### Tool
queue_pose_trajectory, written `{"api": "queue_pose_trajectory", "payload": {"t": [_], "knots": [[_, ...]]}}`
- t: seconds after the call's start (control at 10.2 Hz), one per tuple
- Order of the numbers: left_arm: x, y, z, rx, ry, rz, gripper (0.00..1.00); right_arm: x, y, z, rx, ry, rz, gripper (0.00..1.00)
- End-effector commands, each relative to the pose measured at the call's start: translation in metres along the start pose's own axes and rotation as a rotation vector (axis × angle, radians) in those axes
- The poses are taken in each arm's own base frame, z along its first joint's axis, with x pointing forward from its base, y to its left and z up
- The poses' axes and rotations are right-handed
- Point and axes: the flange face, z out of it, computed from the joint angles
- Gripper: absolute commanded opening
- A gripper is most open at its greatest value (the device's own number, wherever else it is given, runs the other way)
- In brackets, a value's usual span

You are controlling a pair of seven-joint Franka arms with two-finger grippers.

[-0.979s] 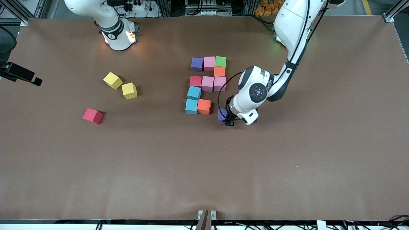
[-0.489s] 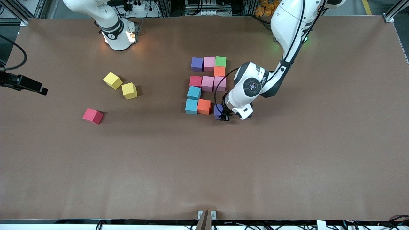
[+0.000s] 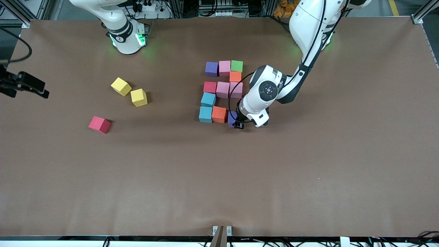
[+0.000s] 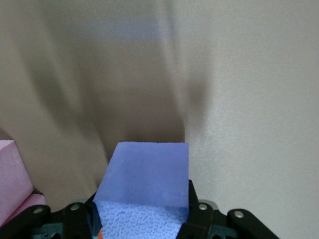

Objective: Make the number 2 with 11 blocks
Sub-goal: 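Lower the lavender cube beside the orange cube and open the left gripper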

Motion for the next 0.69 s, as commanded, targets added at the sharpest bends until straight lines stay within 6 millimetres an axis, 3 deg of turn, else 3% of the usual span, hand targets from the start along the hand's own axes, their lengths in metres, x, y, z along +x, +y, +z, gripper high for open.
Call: {"api": "queue_pose_trajectory", "payload": {"t": [0.0,0.59], "knots": [[-0.0023,-0.0112,0.0040,-0.001,0.011,-0.003,0.00,-0.0022,0.0007,0.0059,-0.017,-0.019,0.024,1.00],[-0.0075,-0.0151,0.0085,0.008,0.006,0.003,0.00,-0.0014,0.0025,0.0060,-0.013,-0.017,0.027,1.00]]}}
